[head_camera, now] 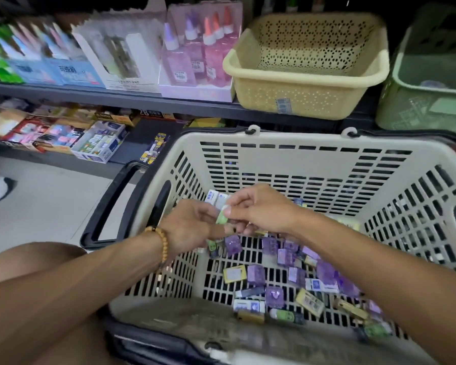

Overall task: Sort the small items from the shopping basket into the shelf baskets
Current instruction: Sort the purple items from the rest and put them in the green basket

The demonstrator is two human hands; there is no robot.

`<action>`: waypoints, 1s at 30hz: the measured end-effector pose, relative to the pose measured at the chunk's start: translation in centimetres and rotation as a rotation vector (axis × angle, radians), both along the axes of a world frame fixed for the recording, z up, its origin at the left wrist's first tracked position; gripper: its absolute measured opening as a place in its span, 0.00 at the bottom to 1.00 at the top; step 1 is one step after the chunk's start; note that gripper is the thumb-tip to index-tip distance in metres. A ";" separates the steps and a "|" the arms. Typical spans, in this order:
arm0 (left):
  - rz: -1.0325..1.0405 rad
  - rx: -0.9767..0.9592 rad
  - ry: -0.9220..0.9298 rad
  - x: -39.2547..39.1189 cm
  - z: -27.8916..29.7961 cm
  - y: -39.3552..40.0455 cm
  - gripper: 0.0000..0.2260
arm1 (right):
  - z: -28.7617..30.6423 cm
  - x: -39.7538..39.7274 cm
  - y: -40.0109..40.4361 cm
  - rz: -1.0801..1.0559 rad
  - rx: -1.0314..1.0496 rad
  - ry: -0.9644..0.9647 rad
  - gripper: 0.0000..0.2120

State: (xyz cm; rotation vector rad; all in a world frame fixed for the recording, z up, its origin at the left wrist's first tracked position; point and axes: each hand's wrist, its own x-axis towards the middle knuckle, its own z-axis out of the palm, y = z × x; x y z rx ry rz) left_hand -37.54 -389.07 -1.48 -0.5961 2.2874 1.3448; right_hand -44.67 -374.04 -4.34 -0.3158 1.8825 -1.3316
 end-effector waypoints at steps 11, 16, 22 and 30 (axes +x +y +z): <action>-0.787 -0.750 -0.160 -1.8 -5.7 -0.6 0.31 | 2.7 2.2 9.9 -0.133 0.130 0.187 0.03; -0.968 -0.978 -0.120 -1.9 -8.3 -0.5 0.34 | 2.3 2.1 9.9 -0.115 0.094 0.242 0.03; -0.920 -0.895 -0.147 -1.6 -9.3 0.0 0.44 | 2.4 1.3 10.2 -0.125 0.078 0.265 0.04; -0.803 -0.812 -0.178 -0.5 -10.7 0.4 0.47 | 2.5 0.8 9.7 -0.155 0.074 0.271 0.04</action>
